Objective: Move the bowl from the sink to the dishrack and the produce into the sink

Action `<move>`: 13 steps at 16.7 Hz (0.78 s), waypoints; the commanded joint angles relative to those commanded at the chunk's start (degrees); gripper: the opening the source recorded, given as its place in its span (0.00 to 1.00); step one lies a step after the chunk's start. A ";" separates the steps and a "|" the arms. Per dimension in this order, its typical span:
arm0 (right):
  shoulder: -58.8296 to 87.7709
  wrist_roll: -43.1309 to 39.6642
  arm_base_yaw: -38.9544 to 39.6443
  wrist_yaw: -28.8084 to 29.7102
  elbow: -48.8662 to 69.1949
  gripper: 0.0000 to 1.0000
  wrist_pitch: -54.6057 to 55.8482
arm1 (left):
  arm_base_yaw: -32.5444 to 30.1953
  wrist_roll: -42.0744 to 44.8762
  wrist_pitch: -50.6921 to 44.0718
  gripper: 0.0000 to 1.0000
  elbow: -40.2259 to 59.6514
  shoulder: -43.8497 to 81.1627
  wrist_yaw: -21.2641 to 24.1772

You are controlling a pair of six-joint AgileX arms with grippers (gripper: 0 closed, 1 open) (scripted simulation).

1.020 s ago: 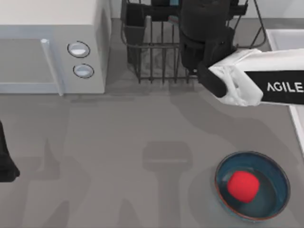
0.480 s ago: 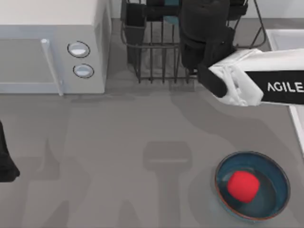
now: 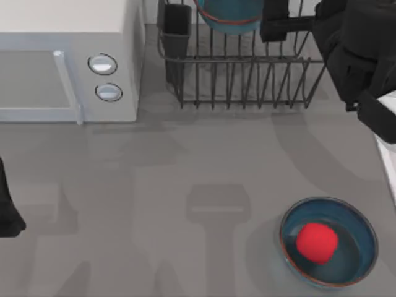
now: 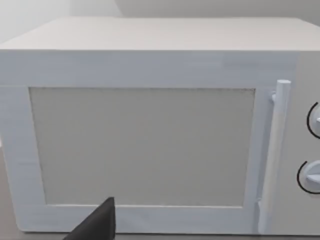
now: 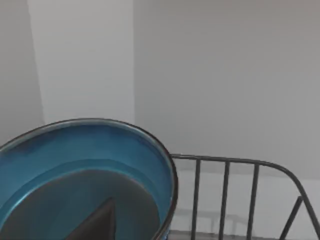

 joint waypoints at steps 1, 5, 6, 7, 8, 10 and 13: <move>-5.48 0.06 -1.67 -2.58 -4.31 1.00 -1.52 | 0.00 0.00 0.00 1.00 0.00 0.00 0.00; -32.81 0.16 -9.08 -12.41 -22.32 1.00 -9.26 | 0.00 0.00 0.00 1.00 0.00 0.00 0.00; -40.30 0.14 -11.05 -14.54 -26.72 1.00 -11.54 | 0.00 0.00 0.00 1.00 0.00 0.00 0.00; -47.67 0.09 -13.01 -16.48 -30.98 1.00 -13.89 | 0.00 0.00 0.00 1.00 0.00 0.00 0.00; -54.75 0.03 -14.94 -18.21 -35.01 1.00 -16.28 | 0.00 0.00 0.00 1.00 0.00 0.00 0.00; -67.45 -0.18 -18.61 -20.97 -42.17 1.00 -20.99 | 0.00 0.00 0.00 1.00 0.00 0.00 0.00; -82.12 -0.66 -23.31 -23.48 -50.17 1.00 -27.43 | 0.00 0.00 0.00 1.00 0.00 0.00 0.00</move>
